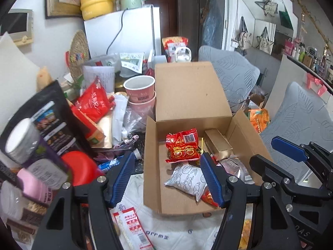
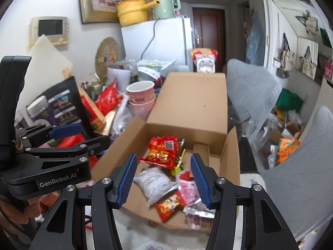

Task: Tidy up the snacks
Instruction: 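Withdraw both grippers from the box toward the red-and-white strip packet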

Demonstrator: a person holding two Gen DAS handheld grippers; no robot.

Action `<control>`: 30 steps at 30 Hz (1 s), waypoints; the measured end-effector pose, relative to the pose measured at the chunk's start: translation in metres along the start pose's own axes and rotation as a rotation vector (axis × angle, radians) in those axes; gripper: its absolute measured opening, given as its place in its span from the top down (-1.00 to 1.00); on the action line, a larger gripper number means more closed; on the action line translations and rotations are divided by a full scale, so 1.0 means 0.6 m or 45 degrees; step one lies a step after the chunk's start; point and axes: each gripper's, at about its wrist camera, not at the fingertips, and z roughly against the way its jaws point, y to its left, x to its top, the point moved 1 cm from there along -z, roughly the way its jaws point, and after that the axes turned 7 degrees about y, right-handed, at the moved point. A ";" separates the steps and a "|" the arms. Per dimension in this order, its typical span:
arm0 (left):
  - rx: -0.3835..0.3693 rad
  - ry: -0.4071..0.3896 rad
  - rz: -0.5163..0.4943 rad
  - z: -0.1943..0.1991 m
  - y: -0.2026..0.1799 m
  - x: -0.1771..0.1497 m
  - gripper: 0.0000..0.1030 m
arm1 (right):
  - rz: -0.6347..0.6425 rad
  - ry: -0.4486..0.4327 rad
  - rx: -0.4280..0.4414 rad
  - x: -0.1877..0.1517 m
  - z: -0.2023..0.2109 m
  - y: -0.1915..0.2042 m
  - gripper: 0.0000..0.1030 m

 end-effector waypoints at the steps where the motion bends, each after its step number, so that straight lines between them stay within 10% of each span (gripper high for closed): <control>1: -0.002 -0.012 -0.002 0.013 0.001 -0.004 -0.27 | 0.003 -0.011 0.002 -0.001 0.009 0.005 -0.04; 30: 0.021 -0.249 0.038 0.263 0.050 -0.211 -0.57 | 0.091 -0.208 0.111 -0.145 0.217 0.142 -0.36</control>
